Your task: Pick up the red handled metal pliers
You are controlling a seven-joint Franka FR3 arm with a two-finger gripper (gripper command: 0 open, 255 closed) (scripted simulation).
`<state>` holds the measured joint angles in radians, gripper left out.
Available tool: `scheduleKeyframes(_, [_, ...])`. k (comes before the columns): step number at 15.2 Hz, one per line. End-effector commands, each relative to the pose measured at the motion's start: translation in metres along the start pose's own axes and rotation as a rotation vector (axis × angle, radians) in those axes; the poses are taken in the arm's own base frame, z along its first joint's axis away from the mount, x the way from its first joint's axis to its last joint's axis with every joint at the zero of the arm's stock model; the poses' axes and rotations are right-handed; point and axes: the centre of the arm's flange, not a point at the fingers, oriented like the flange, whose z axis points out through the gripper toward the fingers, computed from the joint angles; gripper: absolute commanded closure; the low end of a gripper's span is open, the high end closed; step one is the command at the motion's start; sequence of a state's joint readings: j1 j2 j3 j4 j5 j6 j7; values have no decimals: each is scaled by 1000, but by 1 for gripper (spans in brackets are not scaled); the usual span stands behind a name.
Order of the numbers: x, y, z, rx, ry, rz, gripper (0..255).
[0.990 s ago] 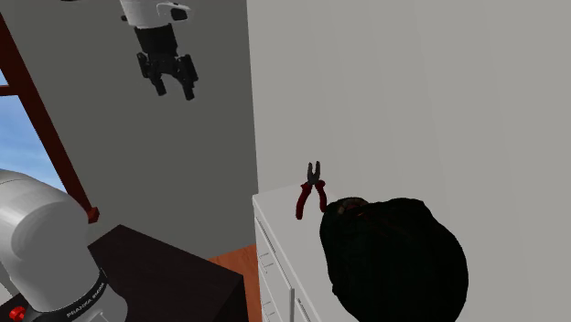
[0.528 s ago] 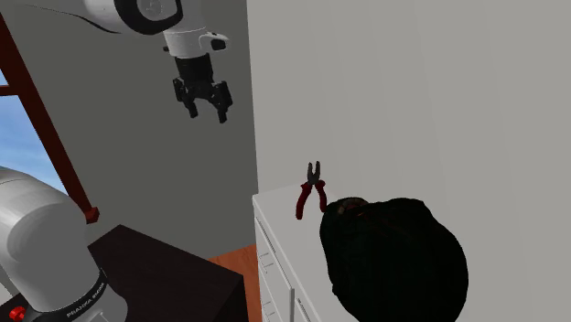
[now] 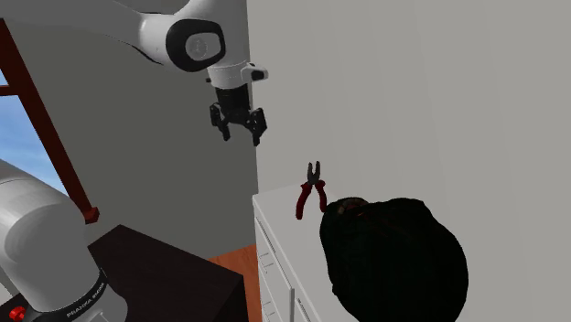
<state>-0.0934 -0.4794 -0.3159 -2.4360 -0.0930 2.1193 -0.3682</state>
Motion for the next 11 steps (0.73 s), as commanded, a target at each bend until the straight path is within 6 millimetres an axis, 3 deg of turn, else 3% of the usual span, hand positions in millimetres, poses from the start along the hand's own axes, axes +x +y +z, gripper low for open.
scheduleKeyframes(1, [3,20,17,-4,0,-5,0])
scheduleKeyframes(11, [28,118,100,-15,-6,-27,0])
